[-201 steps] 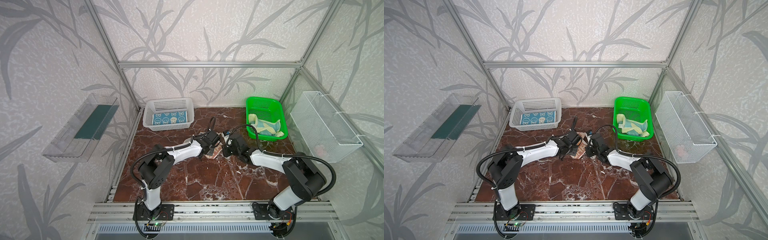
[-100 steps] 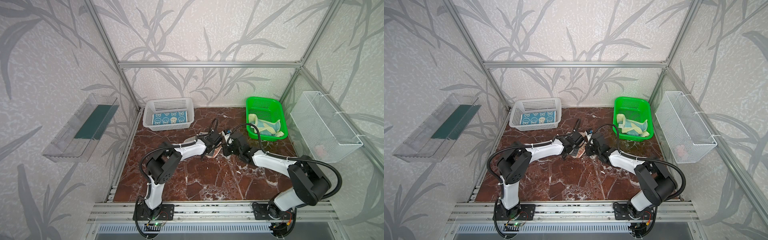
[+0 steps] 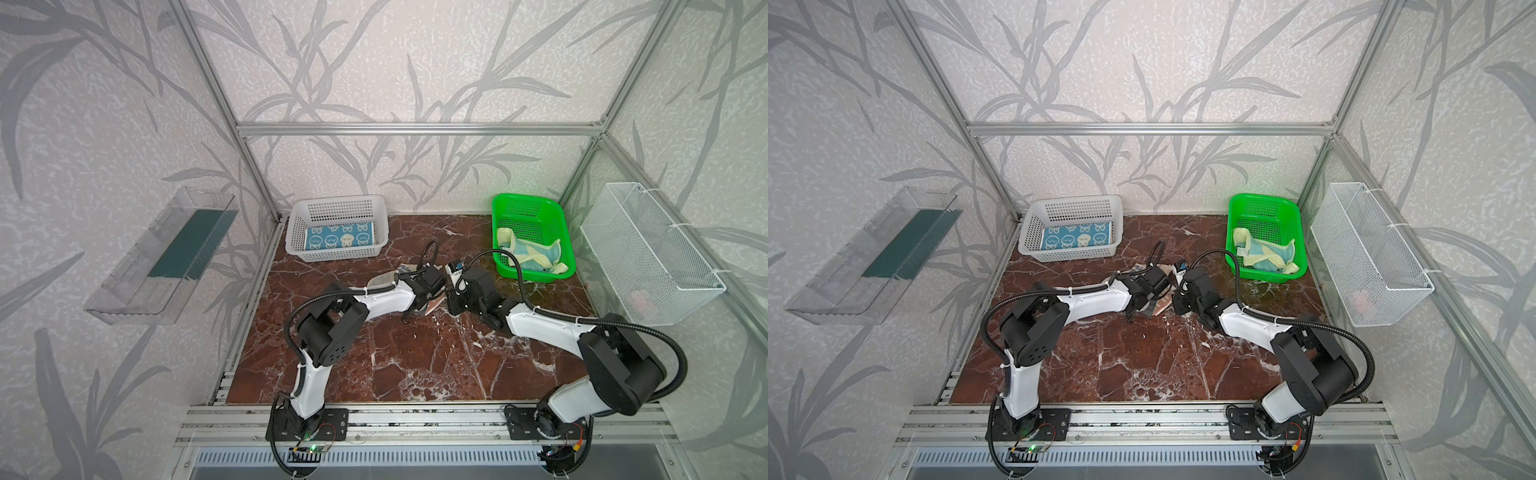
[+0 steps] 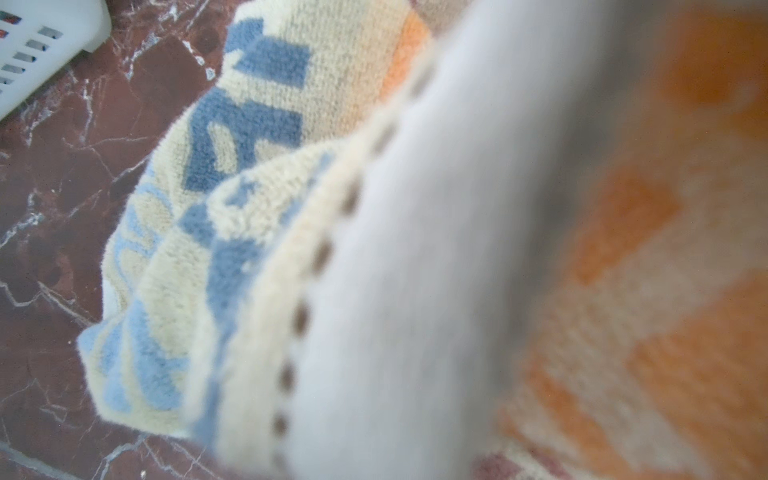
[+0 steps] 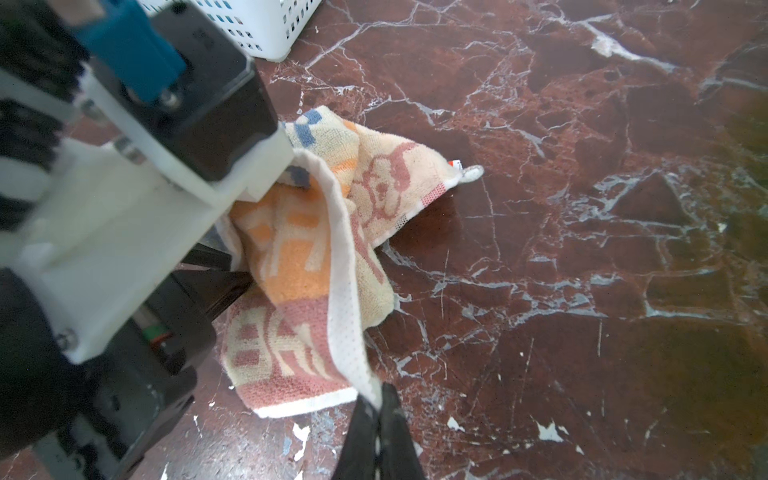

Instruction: Fold and stack the towels

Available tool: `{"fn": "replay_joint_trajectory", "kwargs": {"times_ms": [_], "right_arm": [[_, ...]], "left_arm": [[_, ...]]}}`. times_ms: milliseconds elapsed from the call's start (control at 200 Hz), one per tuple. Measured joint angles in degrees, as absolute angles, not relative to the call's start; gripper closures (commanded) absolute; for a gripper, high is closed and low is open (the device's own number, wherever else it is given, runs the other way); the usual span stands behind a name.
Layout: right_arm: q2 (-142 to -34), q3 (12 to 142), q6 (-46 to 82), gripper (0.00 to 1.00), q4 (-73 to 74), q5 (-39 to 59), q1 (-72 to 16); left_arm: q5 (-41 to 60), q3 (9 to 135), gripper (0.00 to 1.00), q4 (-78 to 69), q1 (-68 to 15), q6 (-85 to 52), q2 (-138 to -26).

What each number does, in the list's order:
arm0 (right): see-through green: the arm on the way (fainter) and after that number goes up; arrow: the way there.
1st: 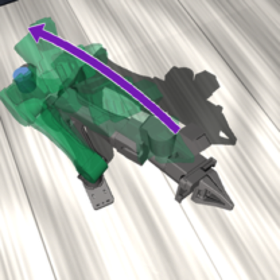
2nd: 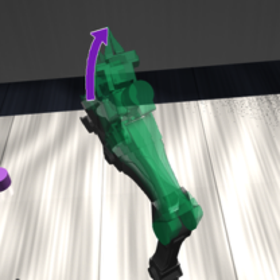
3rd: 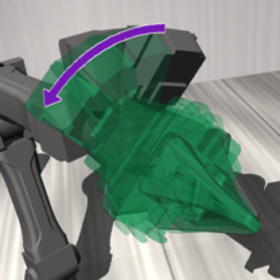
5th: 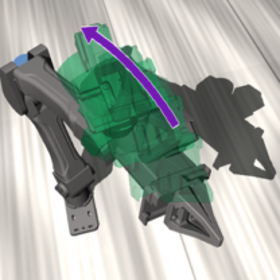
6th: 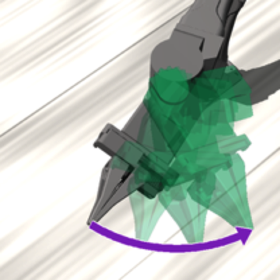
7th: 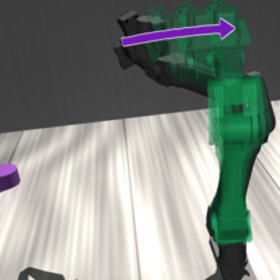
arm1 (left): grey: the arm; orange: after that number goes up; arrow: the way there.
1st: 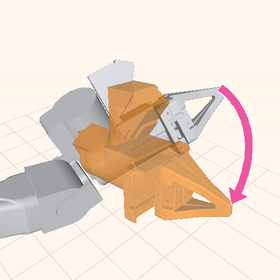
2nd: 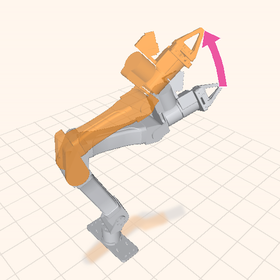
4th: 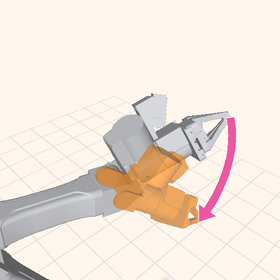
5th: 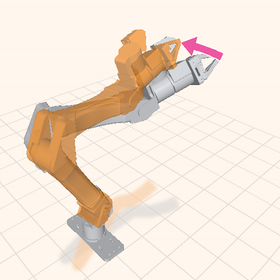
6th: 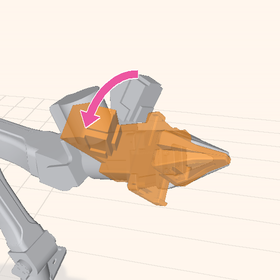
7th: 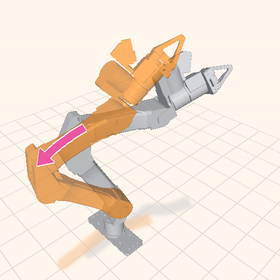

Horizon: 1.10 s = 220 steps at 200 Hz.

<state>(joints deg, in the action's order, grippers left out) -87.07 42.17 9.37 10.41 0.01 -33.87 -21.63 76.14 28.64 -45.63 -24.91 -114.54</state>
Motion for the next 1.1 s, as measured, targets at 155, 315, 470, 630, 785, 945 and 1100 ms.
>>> {"fn": "replay_joint_trajectory", "kwargs": {"times_ms": [155,315,470,630,785,945,1100], "right_arm": [[-87.07,42.17,9.37,1.00,10.41,0.01,-33.87],[-87.07,42.17,9.34,1.00,10.41,0.03,-33.87],[-87.07,42.17,9.34,1.00,10.41,0.03,-33.87],[-87.07,42.17,9.34,1.00,10.39,0.01,-33.87],[-87.07,42.17,9.32,1.00,10.28,-0.03,-33.87],[-87.07,42.22,8.95,1.00,9.72,-0.30,-33.87],[-87.07,43.44,7.84,1.00,7.22,-2.31,-33.74]], "left_arm": [[-21.63,76.14,0.76,28.34,-45.63,-24.03,-114.52],[-21.65,76.14,0.76,27.81,-45.63,-23.68,-114.52],[-22.37,76.16,0.81,27.57,-45.63,-23.40,-114.54],[-23.14,76.90,0.95,27.55,-45.63,-22.85,-114.54],[-24.01,77.43,1.00,27.35,-45.63,-22.68,-114.52],[-24.21,77.43,1.00,27.24,-45.63,-22.39,-114.37],[-24.45,77.30,1.00,27.44,-45.60,-20.78,-111.13]]}}
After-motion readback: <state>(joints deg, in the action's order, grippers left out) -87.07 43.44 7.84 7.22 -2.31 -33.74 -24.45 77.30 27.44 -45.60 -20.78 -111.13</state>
